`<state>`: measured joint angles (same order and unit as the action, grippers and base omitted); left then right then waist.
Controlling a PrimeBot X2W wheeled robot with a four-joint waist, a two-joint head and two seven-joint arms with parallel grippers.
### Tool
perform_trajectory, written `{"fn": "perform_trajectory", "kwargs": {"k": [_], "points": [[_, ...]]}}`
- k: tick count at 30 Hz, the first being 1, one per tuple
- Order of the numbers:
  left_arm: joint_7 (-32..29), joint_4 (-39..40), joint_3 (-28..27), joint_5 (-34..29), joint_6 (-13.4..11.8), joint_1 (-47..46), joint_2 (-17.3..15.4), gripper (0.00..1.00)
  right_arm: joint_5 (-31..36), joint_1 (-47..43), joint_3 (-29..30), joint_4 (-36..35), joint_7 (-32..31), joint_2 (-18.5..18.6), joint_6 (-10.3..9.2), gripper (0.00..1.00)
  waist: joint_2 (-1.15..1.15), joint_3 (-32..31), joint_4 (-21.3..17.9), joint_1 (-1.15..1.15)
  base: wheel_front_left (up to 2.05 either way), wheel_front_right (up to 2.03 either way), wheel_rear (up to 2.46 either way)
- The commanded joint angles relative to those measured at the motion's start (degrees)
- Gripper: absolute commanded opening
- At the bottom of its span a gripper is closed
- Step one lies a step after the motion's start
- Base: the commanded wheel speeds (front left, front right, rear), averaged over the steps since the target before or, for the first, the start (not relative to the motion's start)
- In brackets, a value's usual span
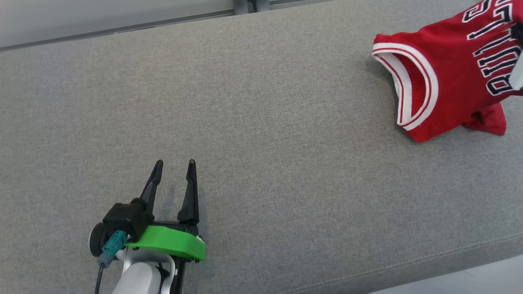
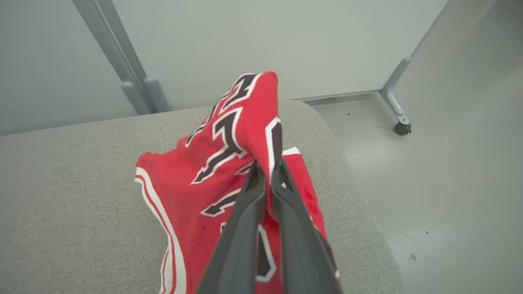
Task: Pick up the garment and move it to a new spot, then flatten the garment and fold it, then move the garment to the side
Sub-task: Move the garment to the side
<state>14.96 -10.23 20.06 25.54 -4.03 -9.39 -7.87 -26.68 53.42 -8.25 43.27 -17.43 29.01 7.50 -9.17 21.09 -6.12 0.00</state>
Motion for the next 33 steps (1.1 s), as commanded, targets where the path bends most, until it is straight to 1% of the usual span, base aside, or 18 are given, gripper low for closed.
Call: {"fn": "perform_trajectory", "kwargs": {"k": [1,8,10,18,20,26,33], "points": [[0.2,-0.1,0.0,-0.4,0.3,-1.0,-0.3,1.00,1.3,0.8,0.9,0.9,1.0,0.9,-0.02,0.00,0.00,0.9,0.6,0.00,0.00,0.00,0.00],[-0.7,0.2,0.9,-1.1,0.5,-1.8,-1.5,1.00,7.2,0.8,6.3,7.1,6.3,2.8,-0.02,0.00,0.00,3.1,2.7,0.00,0.00,0.00,0.00],[-1.1,0.5,1.3,-1.3,0.5,-2.1,-1.6,1.00,10.2,0.9,8.7,10.3,9.0,3.6,-0.02,0.00,0.00,3.7,4.1,0.00,0.00,0.00,0.00],[-2.7,2.1,2.2,-2.2,0.2,-2.9,-2.8,1.00,19.7,2.6,14.5,17.9,14.9,4.6,-0.02,0.00,0.00,6.0,7.1,0.00,0.00,0.00,0.00],[-3.0,2.3,2.2,-2.2,0.1,-2.8,-3.0,1.00,20.6,2.8,15.3,18.8,15.3,4.5,-0.02,0.00,0.00,6.3,7.3,0.00,0.00,0.00,0.00],[-4.0,3.8,2.6,-2.7,-0.2,-3.4,-3.8,1.00,27.9,3.4,19.2,22.5,18.0,5.1,-0.02,0.00,0.00,8.5,8.6,0.00,0.00,0.00,0.00],[-4.7,4.7,3.1,-3.2,-0.6,-3.7,-4.6,1.00,34.1,3.7,25.6,24.6,19.0,4.6,-0.02,0.00,0.00,10.2,9.0,0.00,0.00,0.00,0.00]]}}
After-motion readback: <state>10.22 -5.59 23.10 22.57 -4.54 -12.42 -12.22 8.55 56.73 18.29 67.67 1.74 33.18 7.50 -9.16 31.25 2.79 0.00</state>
